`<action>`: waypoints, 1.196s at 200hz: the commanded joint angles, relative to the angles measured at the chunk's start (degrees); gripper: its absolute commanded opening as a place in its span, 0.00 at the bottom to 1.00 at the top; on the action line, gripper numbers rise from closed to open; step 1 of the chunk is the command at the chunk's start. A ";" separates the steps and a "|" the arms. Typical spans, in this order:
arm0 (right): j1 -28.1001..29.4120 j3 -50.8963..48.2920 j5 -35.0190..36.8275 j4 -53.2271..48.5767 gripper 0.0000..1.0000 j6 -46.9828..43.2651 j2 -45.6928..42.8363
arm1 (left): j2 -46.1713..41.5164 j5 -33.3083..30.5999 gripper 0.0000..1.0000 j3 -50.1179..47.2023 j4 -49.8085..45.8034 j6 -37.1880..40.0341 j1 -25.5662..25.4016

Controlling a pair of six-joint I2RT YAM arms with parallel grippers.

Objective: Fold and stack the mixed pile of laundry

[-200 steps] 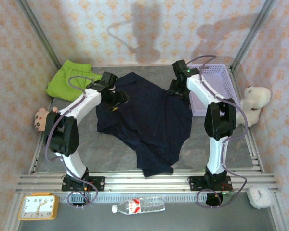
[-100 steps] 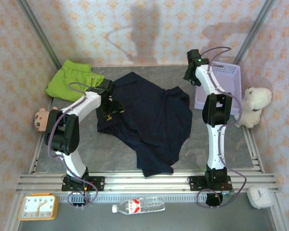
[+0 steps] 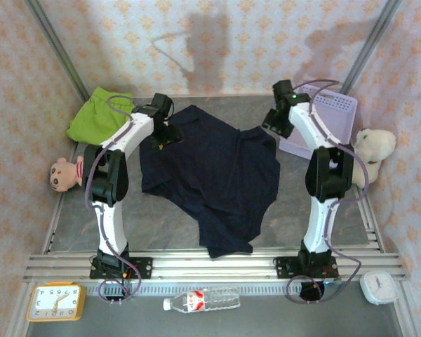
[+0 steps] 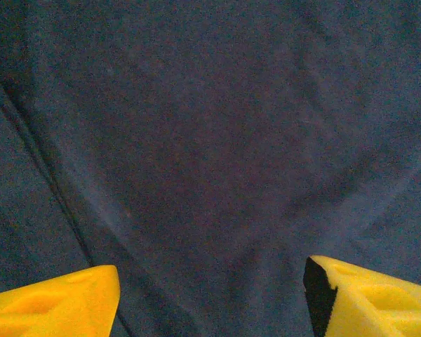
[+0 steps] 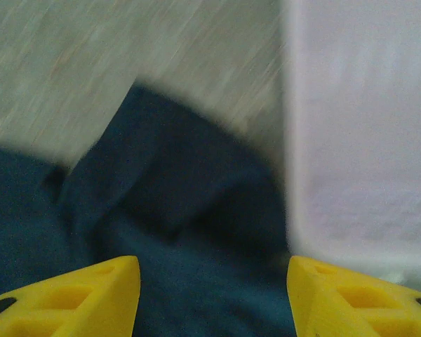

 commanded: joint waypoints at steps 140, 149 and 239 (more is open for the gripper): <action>5.56 3.36 5.53 5.69 0.58 8.65 18.90 | -7.21 -13.54 0.71 -32.07 -2.49 0.82 0.32; 5.32 9.49 5.77 3.38 0.57 8.21 22.71 | -9.71 -13.48 0.71 -32.45 -2.82 1.11 0.29; 6.89 6.41 0.89 2.92 0.57 4.55 9.42 | -5.71 -11.42 0.74 -8.76 -6.03 1.20 0.40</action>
